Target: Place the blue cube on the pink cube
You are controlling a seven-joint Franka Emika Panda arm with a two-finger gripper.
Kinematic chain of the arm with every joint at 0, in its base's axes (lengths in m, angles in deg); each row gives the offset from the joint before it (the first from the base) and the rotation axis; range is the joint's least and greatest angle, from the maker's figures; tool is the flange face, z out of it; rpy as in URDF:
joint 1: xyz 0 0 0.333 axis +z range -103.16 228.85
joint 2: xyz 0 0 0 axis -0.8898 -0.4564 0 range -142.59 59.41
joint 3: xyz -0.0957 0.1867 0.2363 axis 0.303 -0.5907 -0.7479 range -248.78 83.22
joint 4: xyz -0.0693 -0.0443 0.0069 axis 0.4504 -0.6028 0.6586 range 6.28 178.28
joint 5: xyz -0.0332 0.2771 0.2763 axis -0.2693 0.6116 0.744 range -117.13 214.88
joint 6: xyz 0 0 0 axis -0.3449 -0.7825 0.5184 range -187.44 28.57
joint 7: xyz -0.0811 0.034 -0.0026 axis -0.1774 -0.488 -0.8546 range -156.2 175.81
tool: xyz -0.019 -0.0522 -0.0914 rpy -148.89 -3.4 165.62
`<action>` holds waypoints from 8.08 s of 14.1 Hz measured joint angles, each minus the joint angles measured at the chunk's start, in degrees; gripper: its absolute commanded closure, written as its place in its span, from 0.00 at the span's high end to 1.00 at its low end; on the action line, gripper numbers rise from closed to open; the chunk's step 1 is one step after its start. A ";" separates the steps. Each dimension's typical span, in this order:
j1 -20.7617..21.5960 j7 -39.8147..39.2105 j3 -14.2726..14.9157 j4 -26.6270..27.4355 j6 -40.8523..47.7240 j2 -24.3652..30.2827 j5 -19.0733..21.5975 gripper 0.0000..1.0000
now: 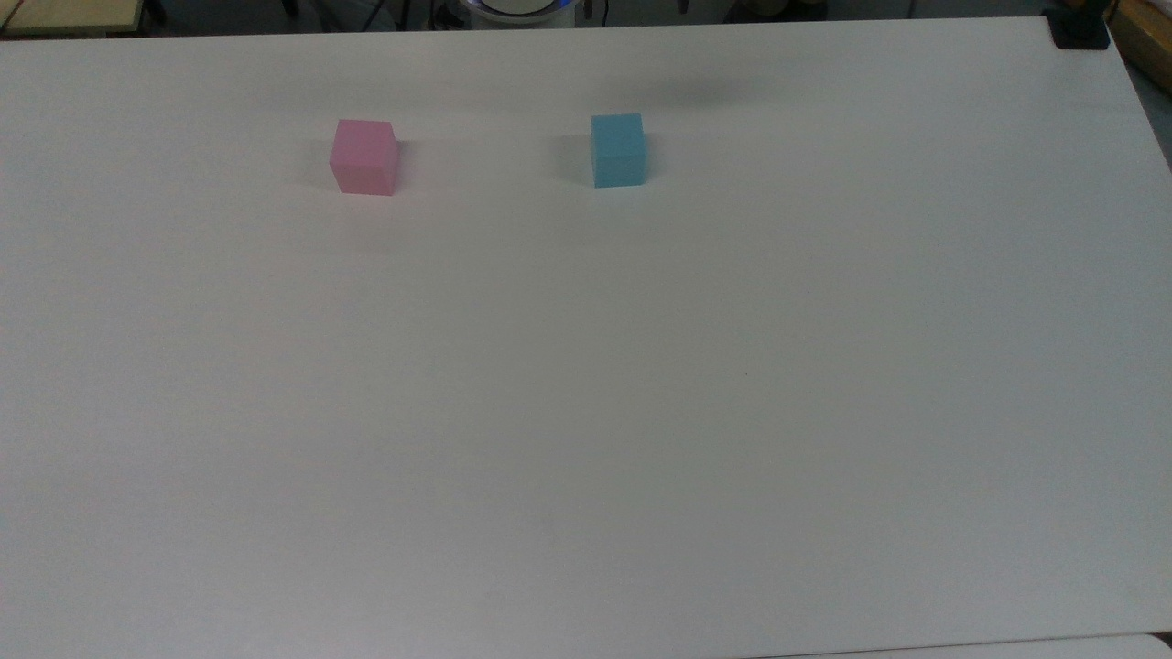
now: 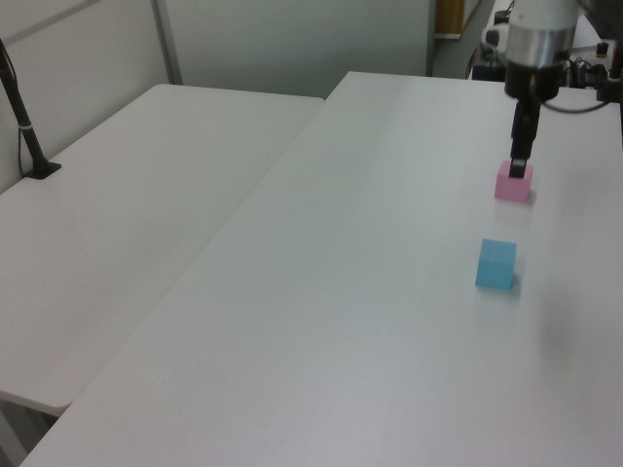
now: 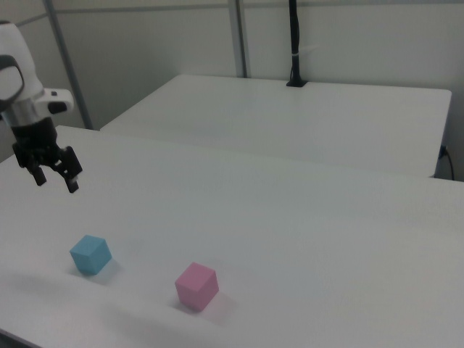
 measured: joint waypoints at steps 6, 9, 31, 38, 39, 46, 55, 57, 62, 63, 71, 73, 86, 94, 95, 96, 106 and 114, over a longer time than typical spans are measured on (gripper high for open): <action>0.08 0.00 0.14 7.99 -11.99 -4.59 0.00 1.00; 0.09 0.00 0.14 12.20 -16.82 -6.33 0.00 1.00; 0.07 0.00 0.15 16.26 -28.45 -14.18 -4.53 0.09; 0.05 0.00 0.13 8.52 -14.85 -9.75 -4.60 0.09; 0.02 0.00 0.15 6.36 -11.93 -9.03 -4.60 0.09; -2.66 -0.40 0.41 -3.47 -2.70 -7.41 -4.61 0.09; -17.94 -13.14 0.73 -3.55 -2.11 -6.47 -4.61 0.10; -21.73 -16.41 0.77 -3.55 -2.11 -6.47 -4.61 0.10; -28.29 -22.84 0.82 -3.31 -2.11 -6.52 -4.61 0.10; -29.49 -23.55 0.83 -2.99 -2.10 -6.59 -4.61 0.10; -34.49 -25.09 0.84 5.71 -12.78 -7.23 -4.61 0.10; -34.71 -25.18 0.84 8.99 -17.50 -7.75 -4.61 0.12; -34.74 -25.20 0.84 9.91 -18.94 -10.19 -4.61 1.00; -34.82 -25.21 0.84 7.17 -16.45 -9.82 -4.61 1.00; -34.78 -25.21 0.83 5.77 -14.54 -9.68 -4.61 1.00; -34.53 -25.21 0.75 3.29 -10.90 -9.45 -4.61 1.00; -21.89 -20.11 0.01 -17.54 8.30 -8.90 -4.59 1.00; -15.46 -16.17 -0.03 -27.77 12.78 -12.89 -4.38 1.00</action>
